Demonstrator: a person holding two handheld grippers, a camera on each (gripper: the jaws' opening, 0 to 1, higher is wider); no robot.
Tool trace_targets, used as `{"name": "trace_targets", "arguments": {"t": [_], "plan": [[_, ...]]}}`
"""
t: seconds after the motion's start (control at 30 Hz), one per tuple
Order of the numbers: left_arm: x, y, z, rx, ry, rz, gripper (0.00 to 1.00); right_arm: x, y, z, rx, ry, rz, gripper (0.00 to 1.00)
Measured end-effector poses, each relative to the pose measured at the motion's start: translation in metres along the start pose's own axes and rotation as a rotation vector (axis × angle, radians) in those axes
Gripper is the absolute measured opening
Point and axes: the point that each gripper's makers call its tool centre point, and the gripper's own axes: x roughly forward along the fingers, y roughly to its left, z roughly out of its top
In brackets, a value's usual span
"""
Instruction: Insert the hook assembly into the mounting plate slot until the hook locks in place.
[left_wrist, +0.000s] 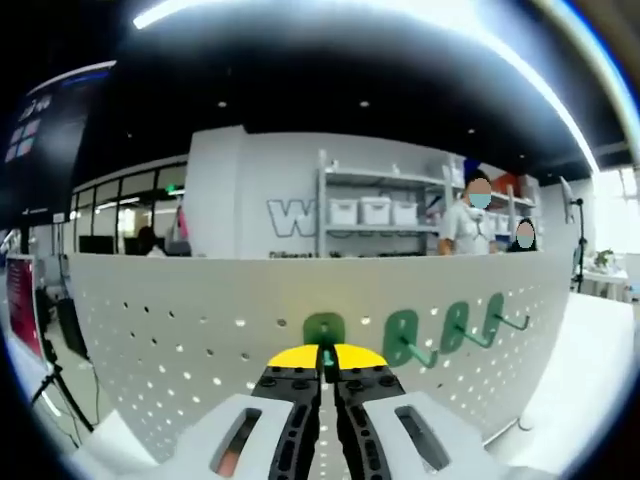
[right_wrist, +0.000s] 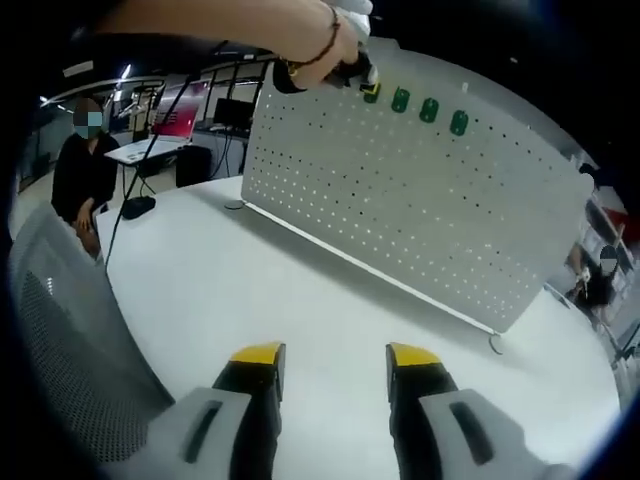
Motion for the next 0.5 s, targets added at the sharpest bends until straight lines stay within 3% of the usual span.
{"name": "trace_targets", "arguments": {"t": [0.13, 0.4, 0.5], "plan": [[-0.002, -0.005, 0.0, -0.013, 0.025, -0.054, 0.07, 0.001, -0.002, -0.002, -0.007, 0.013, -0.006, 0.4], [-0.022, 0.006, 0.015, 0.0, 0.018, -0.09, 0.28, 0.002, 0.0, -0.001, -0.021, 0.007, 0.005, 0.4], [-0.033, 0.012, 0.014, 0.015, 0.025, -0.109, 0.42, 0.001, -0.002, 0.001, -0.044, -0.003, -0.01, 0.43]]}}
